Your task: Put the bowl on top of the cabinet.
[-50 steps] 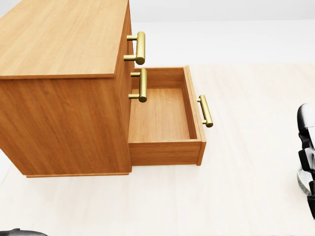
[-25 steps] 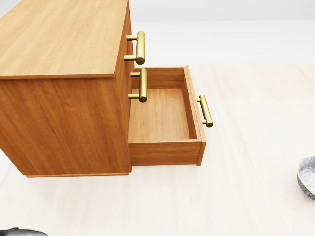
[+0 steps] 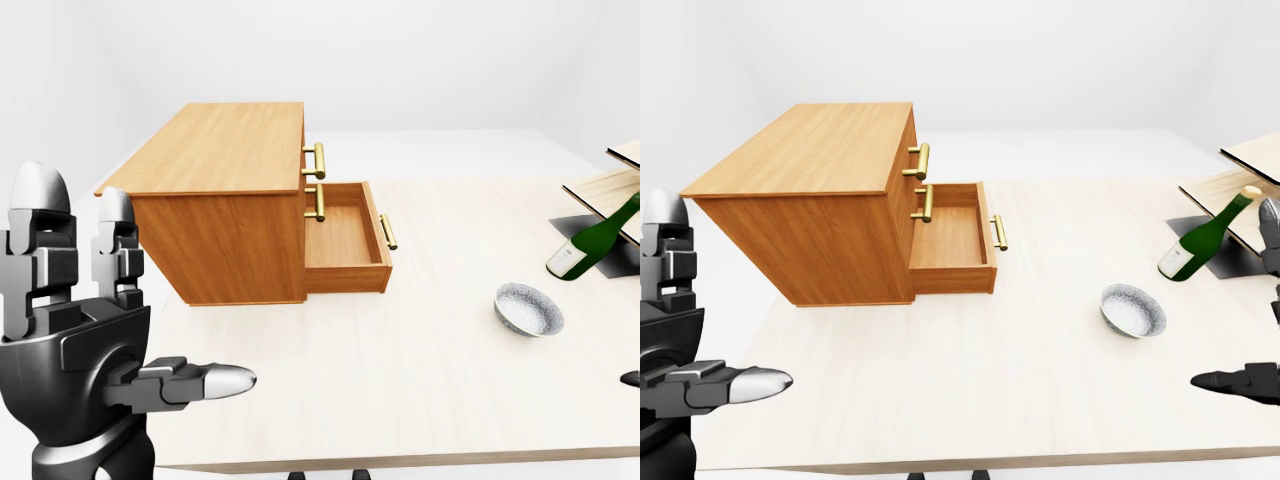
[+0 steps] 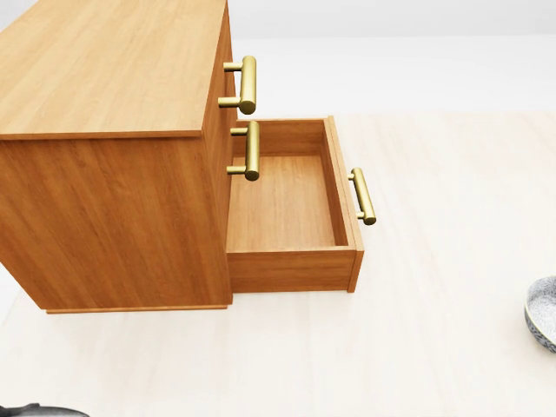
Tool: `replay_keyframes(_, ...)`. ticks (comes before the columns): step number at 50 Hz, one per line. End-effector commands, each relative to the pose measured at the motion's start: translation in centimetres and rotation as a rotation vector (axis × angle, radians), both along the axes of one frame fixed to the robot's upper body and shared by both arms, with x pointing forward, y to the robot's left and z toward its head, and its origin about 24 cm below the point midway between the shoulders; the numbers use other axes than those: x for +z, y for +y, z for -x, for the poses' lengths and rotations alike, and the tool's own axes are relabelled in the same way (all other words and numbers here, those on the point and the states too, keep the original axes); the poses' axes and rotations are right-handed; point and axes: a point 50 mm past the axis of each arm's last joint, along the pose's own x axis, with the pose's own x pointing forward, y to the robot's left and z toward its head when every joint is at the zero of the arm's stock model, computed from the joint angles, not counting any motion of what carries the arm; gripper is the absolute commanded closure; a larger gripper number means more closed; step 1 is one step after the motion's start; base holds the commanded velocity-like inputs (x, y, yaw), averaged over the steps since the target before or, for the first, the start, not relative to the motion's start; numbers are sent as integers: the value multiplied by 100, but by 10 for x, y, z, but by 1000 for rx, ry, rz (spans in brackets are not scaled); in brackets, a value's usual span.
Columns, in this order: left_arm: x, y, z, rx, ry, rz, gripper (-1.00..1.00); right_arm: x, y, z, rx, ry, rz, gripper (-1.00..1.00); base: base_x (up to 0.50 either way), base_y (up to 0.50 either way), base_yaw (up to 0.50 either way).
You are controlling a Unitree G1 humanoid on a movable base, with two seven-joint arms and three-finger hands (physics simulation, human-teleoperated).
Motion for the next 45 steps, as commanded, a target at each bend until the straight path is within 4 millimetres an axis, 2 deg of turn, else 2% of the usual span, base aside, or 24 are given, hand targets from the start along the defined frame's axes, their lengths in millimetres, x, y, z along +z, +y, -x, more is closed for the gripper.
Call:
replay_keyframes(1,0,0,0,2,-1,0,-100,-9,-17,-5,-169,40,14,-100,0,0,0)
replay_keyframes(9,-1,0,-1,0,10,-2,-100,-14,-18,-13,-155,70,4,-100,0,0,0)
replay_keyframes(16,1,0,0,3,-5,-2,-100,-8,-11,-25,-127,73,53,-100,0,0,0)
replay_keyframes(24,0,0,0,0,3,-2,-100,-22,-20,-35,-109,120,-18,-100,0,0,0)
replay_keyframes(32,-3,-2,-1,-5,20,-6,-100,-45,-29,-40,-81,177,-143,-100,0,0,0)
replay_keyframes(36,-3,-2,-1,-4,21,-6,-100,-53,-29,-42,-66,200,-176,-100,0,0,0)
replay_keyframes(40,-6,-2,-2,-5,36,-7,-100,-52,-28,-42,-57,197,-176,-100,0,0,0)
replay_keyframes(45,-6,-3,-3,-7,39,-9,-100,-66,-31,-41,-55,228,-236,-100,0,0,0)
